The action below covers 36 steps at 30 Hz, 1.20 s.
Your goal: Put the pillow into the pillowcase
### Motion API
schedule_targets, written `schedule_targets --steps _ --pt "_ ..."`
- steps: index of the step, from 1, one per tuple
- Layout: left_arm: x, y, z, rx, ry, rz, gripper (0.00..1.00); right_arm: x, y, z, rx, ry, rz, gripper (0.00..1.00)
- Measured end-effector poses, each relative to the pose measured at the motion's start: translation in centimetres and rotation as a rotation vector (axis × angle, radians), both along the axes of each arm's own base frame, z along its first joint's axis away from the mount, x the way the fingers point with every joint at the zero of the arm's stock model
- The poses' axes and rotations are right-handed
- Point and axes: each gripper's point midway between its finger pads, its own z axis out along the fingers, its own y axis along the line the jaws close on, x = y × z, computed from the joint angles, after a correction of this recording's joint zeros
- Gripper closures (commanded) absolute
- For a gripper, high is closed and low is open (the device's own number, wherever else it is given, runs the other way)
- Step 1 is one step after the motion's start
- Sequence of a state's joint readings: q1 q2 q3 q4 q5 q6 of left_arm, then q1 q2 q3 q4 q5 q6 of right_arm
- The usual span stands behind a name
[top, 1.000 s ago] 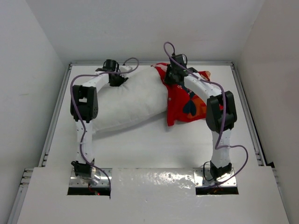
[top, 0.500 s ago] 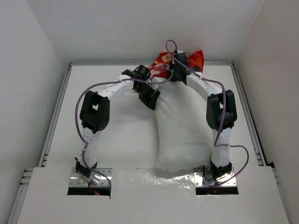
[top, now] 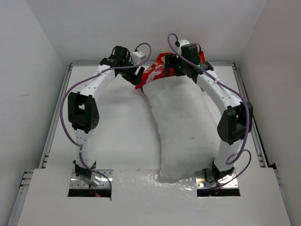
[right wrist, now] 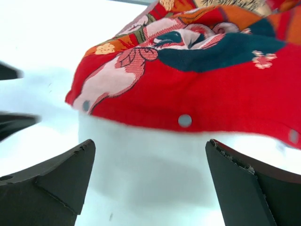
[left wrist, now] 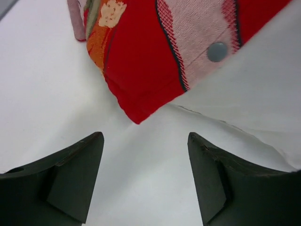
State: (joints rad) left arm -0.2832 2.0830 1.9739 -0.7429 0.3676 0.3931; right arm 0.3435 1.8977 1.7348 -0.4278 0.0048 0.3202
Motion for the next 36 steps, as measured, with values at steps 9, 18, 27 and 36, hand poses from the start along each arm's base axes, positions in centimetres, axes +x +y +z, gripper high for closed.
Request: schedule_targets --steps 9,18,27,36 --pt "1.9 -1.1 -8.0 0.074 0.019 -0.035 0.41 -8.7 6.1 1.4 -0.125 -0.032 0.187 0.01" --pt "3.7 -1.0 -9.4 0.087 -0.037 0.004 1.00 -11.1 4.6 -8.9 -0.234 0.185 0.083 0.01" --pt "2.0 -0.9 -8.6 0.010 0.071 -0.008 1.00 -6.4 5.5 -12.3 -0.227 0.291 -0.015 1.00" --pt "0.0 -6.0 -0.5 -0.093 -0.005 -0.230 1.00 -0.3 1.2 -4.3 0.182 0.089 -0.347 1.00"
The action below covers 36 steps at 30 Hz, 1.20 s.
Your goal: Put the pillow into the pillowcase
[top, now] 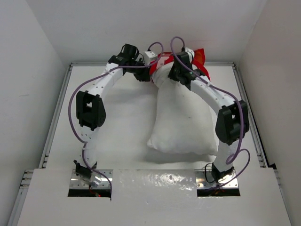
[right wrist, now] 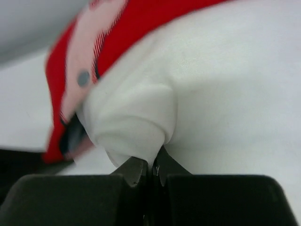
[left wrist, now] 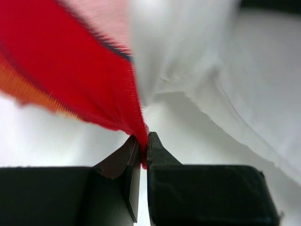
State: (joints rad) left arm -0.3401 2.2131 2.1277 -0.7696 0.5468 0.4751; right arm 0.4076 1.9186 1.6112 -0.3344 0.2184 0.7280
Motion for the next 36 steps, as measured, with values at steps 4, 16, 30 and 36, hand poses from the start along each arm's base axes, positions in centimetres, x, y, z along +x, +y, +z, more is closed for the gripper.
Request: schedule_targets --steps 4,16,30,36 --pt "-2.0 -2.0 2.6 -0.071 -0.022 -0.145 1.00 1.8 -1.8 4.3 0.021 -0.145 -0.160 1.00" --pt "-7.8 -1.3 2.6 -0.156 0.050 -0.421 1.00 3.6 -2.2 1.7 0.031 -0.212 -0.324 1.00" --pt "-3.8 0.5 16.4 -0.248 -0.279 -0.252 1.00 -1.9 5.6 15.6 0.203 -0.547 -0.055 1.00" --pt "-7.2 -1.0 16.5 -0.299 -0.270 -0.376 1.00 -0.2 8.8 13.8 0.193 -0.499 -0.037 1.00"
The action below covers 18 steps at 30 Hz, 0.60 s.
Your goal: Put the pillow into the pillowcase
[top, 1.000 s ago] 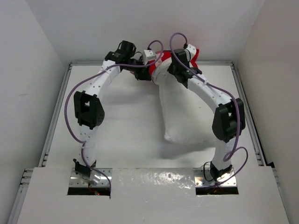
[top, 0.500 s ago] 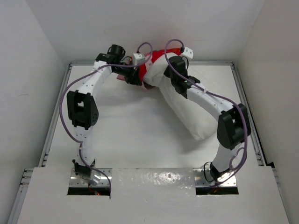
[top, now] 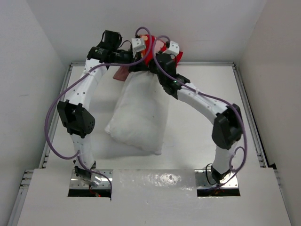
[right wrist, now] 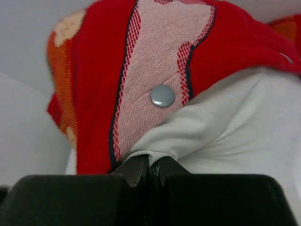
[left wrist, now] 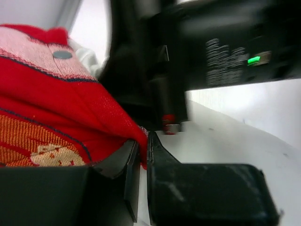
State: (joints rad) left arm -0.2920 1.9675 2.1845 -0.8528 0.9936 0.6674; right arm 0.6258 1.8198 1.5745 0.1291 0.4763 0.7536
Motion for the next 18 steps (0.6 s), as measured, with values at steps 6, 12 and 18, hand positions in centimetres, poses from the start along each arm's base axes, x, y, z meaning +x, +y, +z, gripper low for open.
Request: schedule_targets --steps 6,12,18 --pt "-0.7 2.8 -5.3 0.097 0.085 -0.019 1.00 2.8 1.7 -10.3 -0.075 0.172 -0.052 1.00" --pt "-4.0 7.7 -11.5 0.228 0.146 -0.005 0.77 2.1 5.0 -12.1 -0.016 0.199 0.101 0.86" --pt "-7.5 10.2 -13.3 0.350 0.268 0.011 0.37 0.4 8.3 -12.2 -0.035 0.163 0.351 0.13"
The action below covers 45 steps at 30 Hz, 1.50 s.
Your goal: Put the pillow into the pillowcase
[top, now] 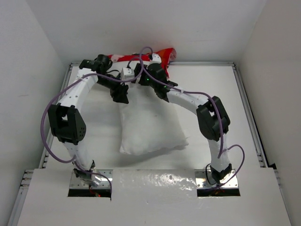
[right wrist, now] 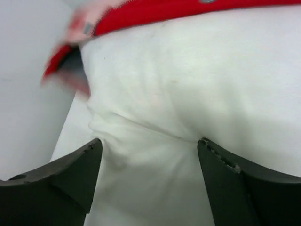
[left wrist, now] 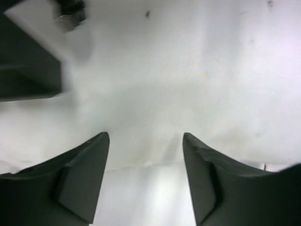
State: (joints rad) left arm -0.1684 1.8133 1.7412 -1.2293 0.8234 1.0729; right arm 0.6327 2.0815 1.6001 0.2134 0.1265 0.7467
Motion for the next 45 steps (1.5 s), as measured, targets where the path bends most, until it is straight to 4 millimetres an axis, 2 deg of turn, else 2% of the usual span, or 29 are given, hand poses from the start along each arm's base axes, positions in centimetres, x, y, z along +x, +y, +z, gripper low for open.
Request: schedule_targets --steps 1,3,5,6,7,8,9,10,11,12,14,15,16,19,21,23,25,27,29,31,35,40,45 --pt "-0.1 0.1 0.4 0.011 0.004 0.003 0.35 -0.3 0.0 0.2 -0.022 -0.023 0.035 0.08" --pt "0.7 0.2 2.2 0.021 -0.035 0.021 0.35 -1.1 -1.1 0.7 -0.071 -0.047 0.060 0.07" --pt "2.6 0.1 4.9 0.015 -0.125 0.054 0.47 -1.9 -2.2 2.0 -0.141 -0.078 0.092 0.17" --pt "3.5 0.0 6.3 0.006 -0.175 0.070 0.64 -2.4 -2.7 2.9 -0.169 -0.097 0.108 0.49" --pt "4.7 -0.2 7.9 -0.011 -0.231 0.094 0.71 -2.8 -3.4 4.2 -0.206 -0.123 0.126 0.68" --pt "5.7 -0.4 8.9 -0.023 -0.273 0.118 0.74 -3.3 -4.0 5.3 -0.228 -0.144 0.136 0.83" --pt "7.1 -0.5 9.9 -0.030 -0.326 0.150 0.70 -3.7 -4.7 6.6 -0.244 -0.164 0.143 0.95" --pt "8.2 -0.6 10.5 -0.030 -0.360 0.174 0.63 -4.1 -5.3 7.8 -0.256 -0.182 0.146 0.92" --pt "9.6 -0.8 10.9 -0.027 -0.391 0.208 0.55 -4.5 -6.1 9.1 -0.259 -0.197 0.145 0.83" --pt "11.3 -1.2 10.9 -0.015 -0.420 0.227 0.41 -4.6 -6.8 10.0 -0.257 -0.205 0.141 0.53" --pt "15.0 -2.3 10.3 0.010 -0.483 0.264 0.34 -4.2 -8.5 10.9 -0.244 -0.206 0.130 0.36" --pt "16.7 -2.9 9.2 0.029 -0.499 0.279 0.33 -3.8 -9.4 10.9 -0.231 -0.195 0.124 0.26" --pt "18.2 -3.3 8.0 0.050 -0.509 0.296 0.32 -3.3 -10.2 10.5 -0.219 -0.177 0.117 0.24" --pt "22.2 -3.9 2.2 0.140 -0.507 0.361 0.29 -1.4 -12.6 7.9 -0.192 -0.102 0.105 0.16" --pt "23.9 -3.8 -1.8 0.205 -0.495 0.408 0.28 -0.3 -13.5 5.1 -0.191 -0.041 0.102 0.12" --pt "25.2 -3.3 -3.7 0.245 -0.508 0.452 0.29 0.2 -13.1 2.1 -0.192 0.021 0.128 0.11" --pt "26.3 -2.8 -3.5 0.259 -0.546 0.505 0.31 0.4 -12.1 -0.9 -0.186 0.081 0.162 0.10" --pt "27.5 -2.3 -2.0 0.252 -0.606 0.565 0.33 0.2 -11.0 -3.6 -0.174 0.136 0.197 0.09" --pt "28.1 -1.9 -1.1 0.245 -0.647 0.605 0.33 0.1 -10.3 -5.2 -0.159 0.170 0.216 0.09" --pt "28.3 -1.4 -0.9 0.247 -0.663 0.633 0.33 0.2 -9.6 -6.0 -0.140 0.192 0.230 0.09" --pt "28.7 -0.7 -1.1 0.269 -0.685 0.674 0.35 1.5 -8.7 -5.5 -0.102 0.176 0.233 0.07" --pt "29.7 0.1 -1.2 0.261 -0.693 0.725 0.55 3.0 -7.9 -5.6 -0.059 0.162 0.221 0.07" --pt "31.2 1.6 -2.0 0.223 -0.685 0.789 0.52 3.7 -6.8 -6.9 -0.008 0.199 0.238 0.08"
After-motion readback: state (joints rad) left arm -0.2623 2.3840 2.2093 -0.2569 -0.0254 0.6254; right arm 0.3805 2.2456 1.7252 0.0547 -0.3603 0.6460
